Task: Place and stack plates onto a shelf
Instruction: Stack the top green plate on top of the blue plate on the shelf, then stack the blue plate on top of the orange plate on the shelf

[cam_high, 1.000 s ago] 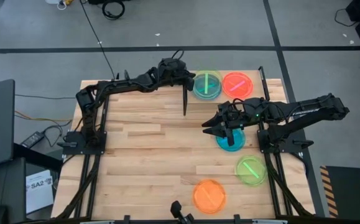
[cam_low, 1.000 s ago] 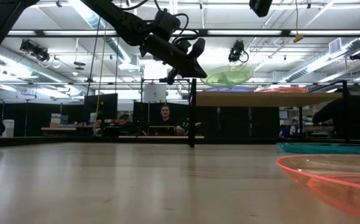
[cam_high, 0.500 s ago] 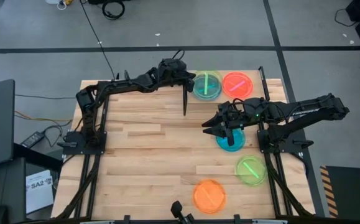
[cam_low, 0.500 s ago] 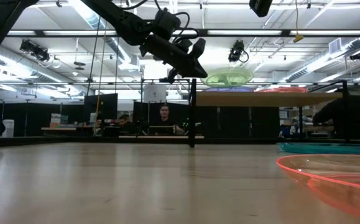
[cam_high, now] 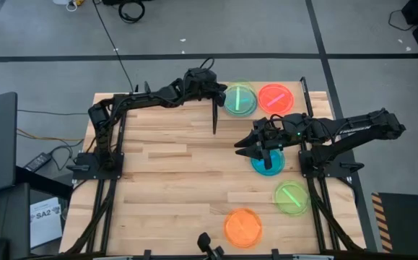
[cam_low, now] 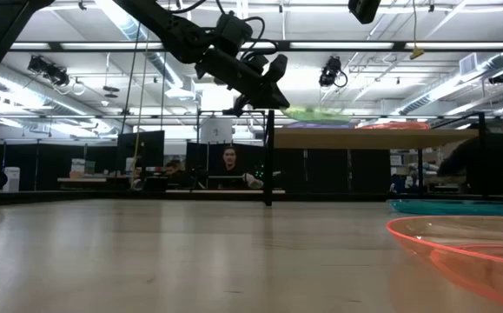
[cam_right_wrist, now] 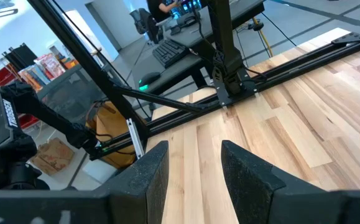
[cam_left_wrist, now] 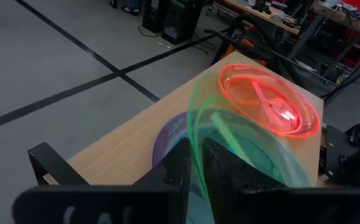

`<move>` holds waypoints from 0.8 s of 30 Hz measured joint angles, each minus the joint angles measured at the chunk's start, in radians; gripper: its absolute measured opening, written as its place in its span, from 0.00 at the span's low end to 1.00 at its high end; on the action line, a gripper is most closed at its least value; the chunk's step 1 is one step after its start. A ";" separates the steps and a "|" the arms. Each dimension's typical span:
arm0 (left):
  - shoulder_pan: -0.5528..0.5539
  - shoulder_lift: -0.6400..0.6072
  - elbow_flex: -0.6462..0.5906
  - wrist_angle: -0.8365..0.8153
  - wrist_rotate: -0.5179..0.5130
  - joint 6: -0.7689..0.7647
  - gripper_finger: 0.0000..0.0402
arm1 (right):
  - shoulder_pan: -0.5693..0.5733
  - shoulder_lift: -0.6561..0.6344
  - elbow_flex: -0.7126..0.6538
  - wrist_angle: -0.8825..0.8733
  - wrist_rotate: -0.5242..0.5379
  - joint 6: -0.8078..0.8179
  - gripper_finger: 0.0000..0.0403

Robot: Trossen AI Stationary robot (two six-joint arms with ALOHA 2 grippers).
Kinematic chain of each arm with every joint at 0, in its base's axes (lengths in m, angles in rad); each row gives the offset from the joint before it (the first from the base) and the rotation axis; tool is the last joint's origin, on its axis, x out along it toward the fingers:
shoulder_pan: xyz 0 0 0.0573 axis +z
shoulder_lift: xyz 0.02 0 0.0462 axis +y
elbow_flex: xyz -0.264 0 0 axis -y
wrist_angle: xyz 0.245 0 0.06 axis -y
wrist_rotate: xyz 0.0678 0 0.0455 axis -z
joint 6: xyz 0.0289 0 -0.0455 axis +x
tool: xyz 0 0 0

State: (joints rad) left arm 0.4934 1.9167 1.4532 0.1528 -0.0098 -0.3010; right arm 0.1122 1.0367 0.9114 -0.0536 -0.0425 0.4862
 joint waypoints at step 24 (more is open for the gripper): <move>0.002 -0.058 0.000 -0.013 0.023 0.025 0.38 | 0.000 -0.005 0.000 -0.029 -0.032 0.009 0.38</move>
State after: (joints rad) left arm 0.4951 1.8586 1.4532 0.1397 0.0130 -0.2757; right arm 0.1120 1.0321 0.9114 -0.0825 -0.0748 0.4950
